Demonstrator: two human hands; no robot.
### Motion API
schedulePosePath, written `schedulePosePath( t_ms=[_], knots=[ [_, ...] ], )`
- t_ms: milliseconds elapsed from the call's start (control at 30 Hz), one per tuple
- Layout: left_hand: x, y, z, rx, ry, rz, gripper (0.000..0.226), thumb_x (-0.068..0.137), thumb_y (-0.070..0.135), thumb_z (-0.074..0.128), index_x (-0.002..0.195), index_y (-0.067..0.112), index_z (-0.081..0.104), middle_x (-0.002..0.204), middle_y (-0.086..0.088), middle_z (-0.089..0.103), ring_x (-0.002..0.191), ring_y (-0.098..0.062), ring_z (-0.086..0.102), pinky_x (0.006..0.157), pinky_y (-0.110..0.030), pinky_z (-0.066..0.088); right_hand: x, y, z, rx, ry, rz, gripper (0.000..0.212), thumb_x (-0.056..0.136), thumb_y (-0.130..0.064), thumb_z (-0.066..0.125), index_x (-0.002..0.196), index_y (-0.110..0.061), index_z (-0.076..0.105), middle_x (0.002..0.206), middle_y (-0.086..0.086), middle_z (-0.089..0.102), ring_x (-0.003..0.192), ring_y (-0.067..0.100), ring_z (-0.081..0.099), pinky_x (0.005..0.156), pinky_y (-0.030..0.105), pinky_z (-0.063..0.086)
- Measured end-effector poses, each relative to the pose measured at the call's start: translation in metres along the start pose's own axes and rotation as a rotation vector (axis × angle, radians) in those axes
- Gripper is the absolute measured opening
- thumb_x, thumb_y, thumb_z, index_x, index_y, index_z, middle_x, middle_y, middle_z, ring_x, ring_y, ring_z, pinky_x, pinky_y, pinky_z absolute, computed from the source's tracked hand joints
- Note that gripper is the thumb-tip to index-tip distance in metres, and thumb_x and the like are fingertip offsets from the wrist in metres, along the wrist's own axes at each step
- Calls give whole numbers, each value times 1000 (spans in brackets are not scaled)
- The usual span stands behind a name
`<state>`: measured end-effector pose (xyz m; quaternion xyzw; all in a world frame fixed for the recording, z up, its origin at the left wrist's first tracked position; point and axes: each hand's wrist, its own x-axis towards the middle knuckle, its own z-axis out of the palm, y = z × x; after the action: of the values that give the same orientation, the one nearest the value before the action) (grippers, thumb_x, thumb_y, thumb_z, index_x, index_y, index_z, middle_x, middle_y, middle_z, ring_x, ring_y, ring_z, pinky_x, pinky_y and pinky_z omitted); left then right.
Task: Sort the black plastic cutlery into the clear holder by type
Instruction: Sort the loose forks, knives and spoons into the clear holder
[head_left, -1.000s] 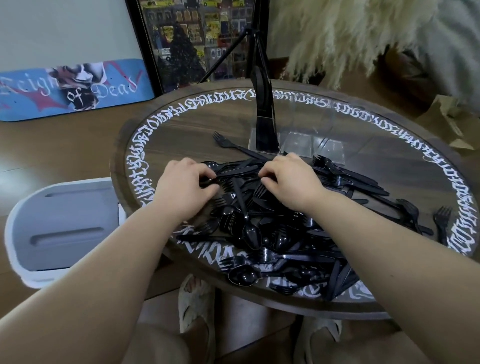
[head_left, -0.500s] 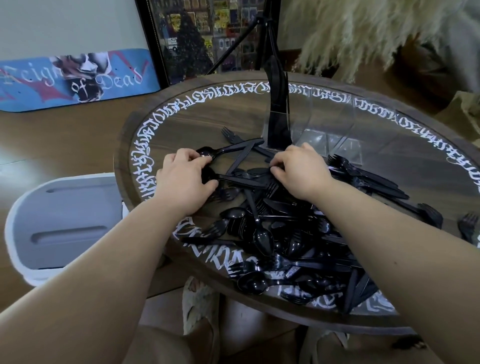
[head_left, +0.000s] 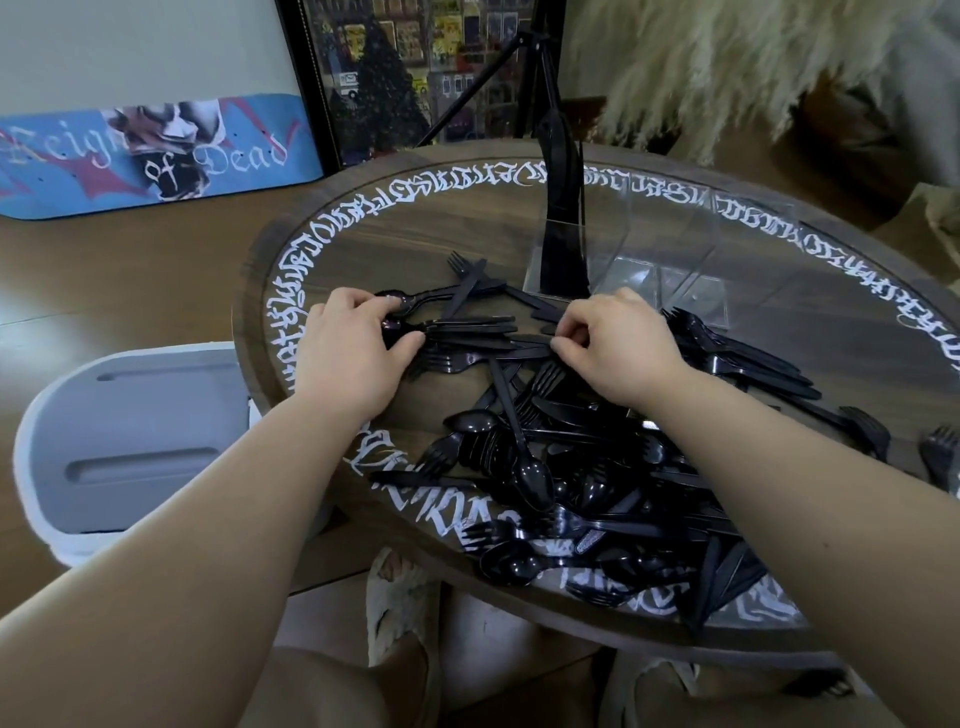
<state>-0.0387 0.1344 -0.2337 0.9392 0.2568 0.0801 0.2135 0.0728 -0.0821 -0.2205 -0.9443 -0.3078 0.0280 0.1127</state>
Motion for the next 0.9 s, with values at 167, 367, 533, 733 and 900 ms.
schedulePosePath(
  t_ms=[167,367,533,733,900],
  knots=[
    [-4,14,1,-21,109,200,28,89,33,62,116,25,66,124,0,54,118,-29,42,99,-40,37,0,2,-2,-29,-98,-30,23,95,-36,52,105,-26,69,103,-1,64,106,25,45,84,32,39],
    [-13,38,15,156,-206,366,38,96,42,46,134,39,50,140,17,45,132,-19,28,104,-42,29,7,0,-2,-33,-59,-7,24,97,-30,48,110,-24,67,107,0,69,108,26,51,86,36,46],
    [-11,33,16,261,-216,290,52,93,46,48,144,40,35,150,15,33,136,-20,23,105,-44,28,11,6,-8,-72,-141,15,20,91,-39,59,102,-26,70,100,-3,69,108,26,51,84,33,46],
    [-10,28,14,273,-240,240,55,93,44,51,145,37,33,154,12,26,138,-22,19,106,-45,27,14,3,-8,-18,-164,21,15,89,-36,62,90,-25,71,91,-3,68,95,23,60,81,36,52],
    [-9,26,16,251,-237,239,53,96,38,48,146,34,33,154,11,25,138,-23,18,106,-46,28,15,2,-9,-13,-174,32,17,90,-37,61,90,-24,71,90,-2,68,93,21,59,80,35,52]
  ],
)
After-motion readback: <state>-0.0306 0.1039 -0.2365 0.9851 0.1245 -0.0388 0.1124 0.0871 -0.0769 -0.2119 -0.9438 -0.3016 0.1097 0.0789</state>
